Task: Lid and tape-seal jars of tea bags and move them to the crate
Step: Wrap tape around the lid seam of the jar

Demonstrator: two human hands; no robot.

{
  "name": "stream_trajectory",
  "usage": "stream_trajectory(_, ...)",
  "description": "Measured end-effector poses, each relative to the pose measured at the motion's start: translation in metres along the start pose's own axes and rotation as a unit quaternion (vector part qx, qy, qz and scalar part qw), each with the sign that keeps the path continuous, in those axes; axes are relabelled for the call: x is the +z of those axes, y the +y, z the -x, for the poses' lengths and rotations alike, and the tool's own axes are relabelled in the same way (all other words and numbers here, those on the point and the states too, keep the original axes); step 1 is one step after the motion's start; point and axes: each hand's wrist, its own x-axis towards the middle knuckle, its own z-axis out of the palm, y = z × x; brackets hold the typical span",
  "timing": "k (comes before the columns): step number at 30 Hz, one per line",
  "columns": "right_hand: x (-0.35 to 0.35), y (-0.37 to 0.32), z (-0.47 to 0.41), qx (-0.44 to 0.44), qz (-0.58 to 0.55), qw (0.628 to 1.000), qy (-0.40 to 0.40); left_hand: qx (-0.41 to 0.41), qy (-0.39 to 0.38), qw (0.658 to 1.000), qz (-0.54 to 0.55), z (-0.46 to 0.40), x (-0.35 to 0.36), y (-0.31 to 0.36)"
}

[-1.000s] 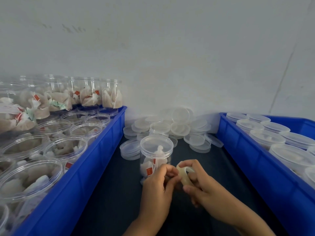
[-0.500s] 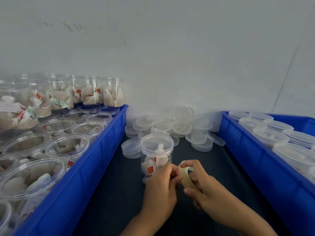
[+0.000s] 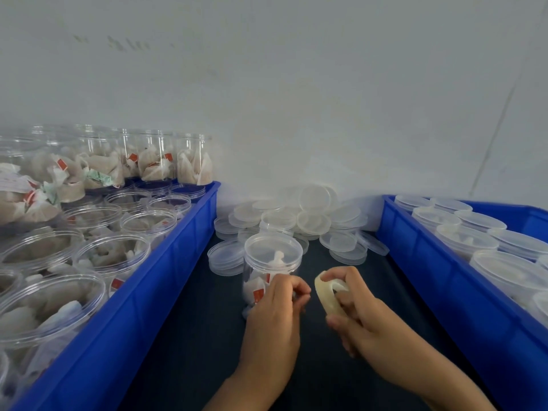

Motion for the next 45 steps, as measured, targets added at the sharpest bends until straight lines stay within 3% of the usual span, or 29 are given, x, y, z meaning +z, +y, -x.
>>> stream_trajectory(4, 0.003, -0.007, 0.000, -0.023, -0.058, 0.998, -0.020, -0.051, -0.008, 0.990, 0.131, 0.002, 0.000, 0.000)
stream_trajectory(13, 0.000, -0.007, 0.001, -0.053, -0.039, 0.997, -0.033, -0.083, -0.001, 0.962, 0.258, -0.002, -0.003, 0.004)
stream_trajectory(17, -0.001, -0.007, 0.001, -0.063, -0.026, 0.997, -0.044, -0.080, -0.026, 0.970, 0.229, -0.003, -0.004, 0.001)
stream_trajectory(21, 0.001, -0.006, 0.001, -0.048, -0.001, 0.999, -0.021, -0.038, -0.050, 0.989, 0.133, 0.000, -0.002, 0.000)
stream_trajectory(24, -0.002, -0.003, 0.000, -0.023, 0.012, 1.000, 0.006, -0.003, -0.011, 0.997, 0.082, 0.001, -0.001, 0.000)
stream_trajectory(32, 0.001, 0.005, -0.004, -0.005, -0.002, 0.999, -0.032, 0.011, 0.042, 0.994, 0.103, -0.002, -0.002, 0.003)
stream_trajectory(41, 0.000, 0.010, -0.007, 0.030, 0.049, 0.998, 0.008, 0.053, 0.121, 0.987, 0.088, -0.009, -0.016, -0.001)
stream_trajectory(45, 0.001, 0.011, -0.010, 0.039, 0.114, 0.991, 0.062, 0.070, 0.144, 0.985, 0.067, -0.011, -0.020, -0.003)
